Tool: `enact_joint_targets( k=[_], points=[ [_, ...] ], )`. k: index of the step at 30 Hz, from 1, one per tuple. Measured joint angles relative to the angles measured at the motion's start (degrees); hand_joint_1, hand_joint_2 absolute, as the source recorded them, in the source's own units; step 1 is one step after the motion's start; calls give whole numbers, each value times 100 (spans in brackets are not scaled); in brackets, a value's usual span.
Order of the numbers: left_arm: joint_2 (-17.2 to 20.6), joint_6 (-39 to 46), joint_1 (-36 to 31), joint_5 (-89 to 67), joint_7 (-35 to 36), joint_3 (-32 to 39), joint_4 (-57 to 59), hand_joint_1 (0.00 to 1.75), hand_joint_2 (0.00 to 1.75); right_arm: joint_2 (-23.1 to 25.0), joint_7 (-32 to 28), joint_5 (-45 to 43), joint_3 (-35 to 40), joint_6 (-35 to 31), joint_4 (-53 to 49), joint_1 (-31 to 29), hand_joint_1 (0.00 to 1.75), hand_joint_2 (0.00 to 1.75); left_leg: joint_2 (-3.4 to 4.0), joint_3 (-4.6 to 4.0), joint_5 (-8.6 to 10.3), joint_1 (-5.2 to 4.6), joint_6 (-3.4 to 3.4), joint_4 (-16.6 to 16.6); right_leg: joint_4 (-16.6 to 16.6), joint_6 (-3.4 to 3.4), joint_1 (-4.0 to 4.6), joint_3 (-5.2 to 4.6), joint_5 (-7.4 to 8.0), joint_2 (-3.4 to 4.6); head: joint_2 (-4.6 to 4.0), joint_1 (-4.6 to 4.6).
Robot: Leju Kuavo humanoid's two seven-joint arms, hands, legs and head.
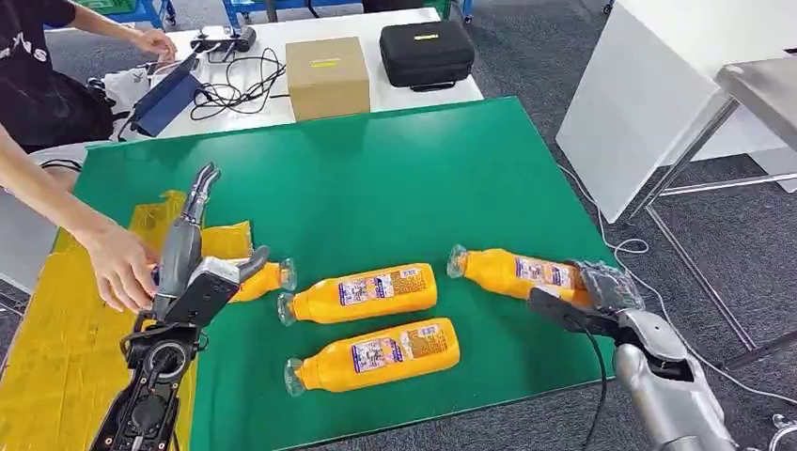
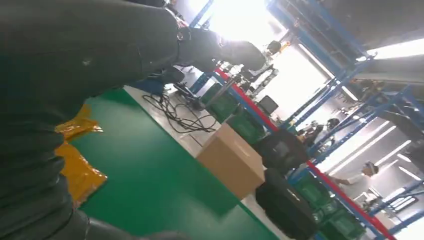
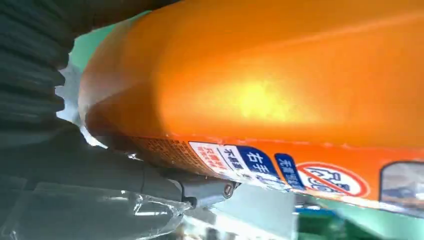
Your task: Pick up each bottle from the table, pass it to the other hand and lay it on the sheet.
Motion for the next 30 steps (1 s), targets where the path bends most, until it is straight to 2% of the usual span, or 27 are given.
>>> enact_joint_targets(
  k=[3,8,12,16,20,25,30],
  points=[
    [-2,-9,47,-33,31,18,-17,0,175,278,-155,-494,-472,-35,-171,110,175,175,-4,-10,-1,1,0,0,0,5,0,-10,-5,-4,0,2],
    [-35,-72,78,-129,76,55,-17,0,175,710,-282,-734,-1215,-65,-590,358,175,175,-9,-18,-8,-1,-1,-1,0,14,-4,-13,-14,-5,0,2],
    [-63,-105,78,-138,94,61,-17,0,175,1029,-464,-885,-1606,-65,-901,489,175,175,-7,-20,-10,-3,-1,-1,-1,15,-9,-17,-14,-4,0,2],
    [-92,-125,77,-138,94,63,-15,0,175,1309,-890,-1401,-1868,-79,-1110,509,175,175,-6,-20,-9,-3,-1,-1,0,15,-8,-17,-14,-4,0,2],
    [-118,-442,36,-135,151,48,-17,0,175,1646,-1438,-2017,-1936,-365,-1325,473,175,175,-4,-18,-8,-1,-2,-1,0,14,-5,-20,-14,-3,0,0],
    [-184,-1187,-239,350,164,-74,-11,0,175,2052,-1887,-2242,-1732,-910,-1432,361,175,175,-2,-23,-6,1,-2,-1,3,14,-4,-20,-12,-2,0,2],
    [-203,-1410,-409,636,168,-140,-11,0,175,2225,-1969,-2306,-1236,-1283,-1381,189,175,175,-7,-19,-3,0,-1,-1,2,13,-4,-20,-11,-5,0,4]
  ],
)
